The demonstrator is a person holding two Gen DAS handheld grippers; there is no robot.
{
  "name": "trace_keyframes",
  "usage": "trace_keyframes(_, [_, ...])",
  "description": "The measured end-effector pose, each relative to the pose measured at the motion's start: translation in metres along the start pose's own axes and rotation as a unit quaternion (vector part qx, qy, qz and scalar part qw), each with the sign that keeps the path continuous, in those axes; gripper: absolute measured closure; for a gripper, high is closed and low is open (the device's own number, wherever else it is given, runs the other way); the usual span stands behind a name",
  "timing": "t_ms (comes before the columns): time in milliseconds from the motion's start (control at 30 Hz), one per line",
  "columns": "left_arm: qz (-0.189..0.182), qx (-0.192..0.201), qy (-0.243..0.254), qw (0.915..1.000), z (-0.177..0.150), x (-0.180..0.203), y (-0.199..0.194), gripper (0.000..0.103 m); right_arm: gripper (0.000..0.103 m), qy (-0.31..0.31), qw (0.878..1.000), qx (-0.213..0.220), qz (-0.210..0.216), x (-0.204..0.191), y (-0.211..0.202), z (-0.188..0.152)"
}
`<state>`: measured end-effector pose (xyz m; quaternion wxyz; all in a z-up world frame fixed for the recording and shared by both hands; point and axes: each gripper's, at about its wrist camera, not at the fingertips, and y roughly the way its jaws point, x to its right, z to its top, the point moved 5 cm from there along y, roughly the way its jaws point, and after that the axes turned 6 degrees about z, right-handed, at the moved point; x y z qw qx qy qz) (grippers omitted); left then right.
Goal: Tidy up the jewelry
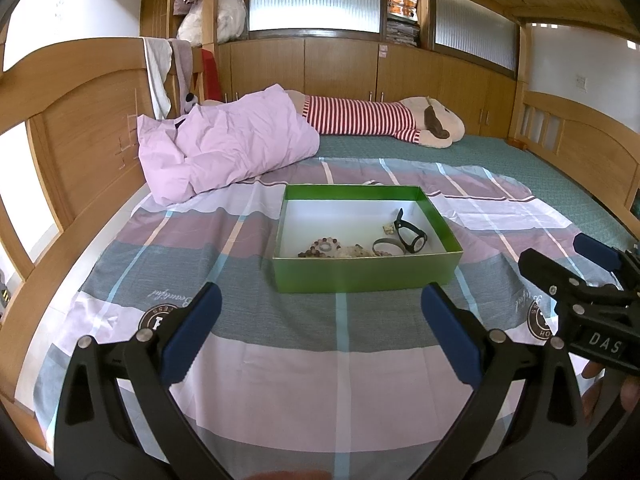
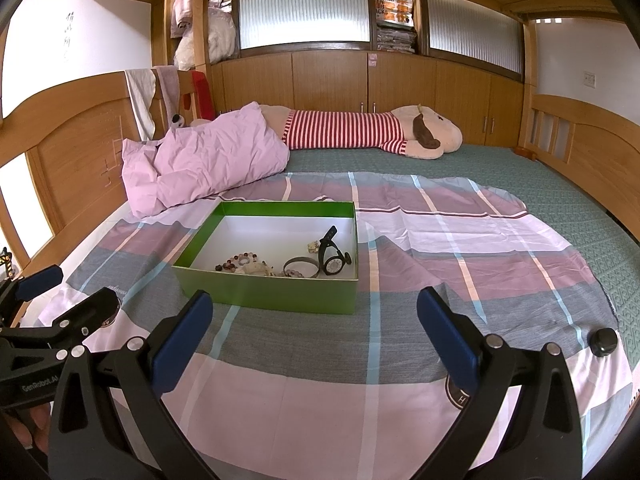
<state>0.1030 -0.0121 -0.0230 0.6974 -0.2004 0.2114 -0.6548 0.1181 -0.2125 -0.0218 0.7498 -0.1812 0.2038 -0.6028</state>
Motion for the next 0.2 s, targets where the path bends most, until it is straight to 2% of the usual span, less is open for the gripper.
trace_keyframes(200, [-0.001,-0.001,0.002,1.0,-0.0007,0.0023,-0.0002,0.004,0.003,0.0,1.0,0.0,0.0,-0.0005,-0.0002,0.0001])
